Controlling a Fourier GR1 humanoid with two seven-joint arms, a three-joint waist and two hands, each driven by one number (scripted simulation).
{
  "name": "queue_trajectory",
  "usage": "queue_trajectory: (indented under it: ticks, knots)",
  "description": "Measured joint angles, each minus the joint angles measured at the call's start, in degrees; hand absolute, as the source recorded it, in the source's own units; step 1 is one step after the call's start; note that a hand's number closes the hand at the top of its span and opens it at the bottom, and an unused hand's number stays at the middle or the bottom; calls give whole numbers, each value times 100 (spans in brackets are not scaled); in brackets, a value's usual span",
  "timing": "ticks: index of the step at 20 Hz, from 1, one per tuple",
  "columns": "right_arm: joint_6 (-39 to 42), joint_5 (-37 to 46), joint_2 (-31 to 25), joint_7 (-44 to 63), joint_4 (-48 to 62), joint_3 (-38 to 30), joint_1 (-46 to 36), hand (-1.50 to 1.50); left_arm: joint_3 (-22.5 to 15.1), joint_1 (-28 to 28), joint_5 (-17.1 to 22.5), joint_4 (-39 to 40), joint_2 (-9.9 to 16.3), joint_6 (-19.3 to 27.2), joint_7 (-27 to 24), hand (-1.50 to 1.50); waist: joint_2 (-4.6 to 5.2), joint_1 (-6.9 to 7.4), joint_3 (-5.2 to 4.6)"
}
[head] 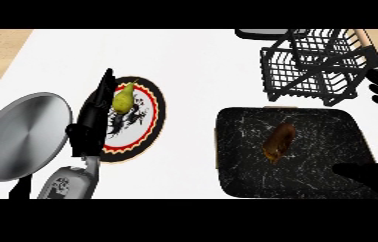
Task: Pick the sweet potato from the tray and place it in the tiered basket
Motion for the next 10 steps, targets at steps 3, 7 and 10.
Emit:
queue_trajectory:
  ticks: [3,7,10]
  knots:
    - [629,123,-769,712,-180,347,-263,-150,-84,-70,-38,8,-48,-26,-6,0,36,150,-13]
    - [1340,37,-1534,1409,-218,808,-783,-150,-218,-183,-94,20,-116,-76,11,0,92,392,-16]
    - [1613,-93,-1832,1689,-142,1222,-1206,-150,-301,-275,-118,81,-203,-100,7,0,131,540,-17]
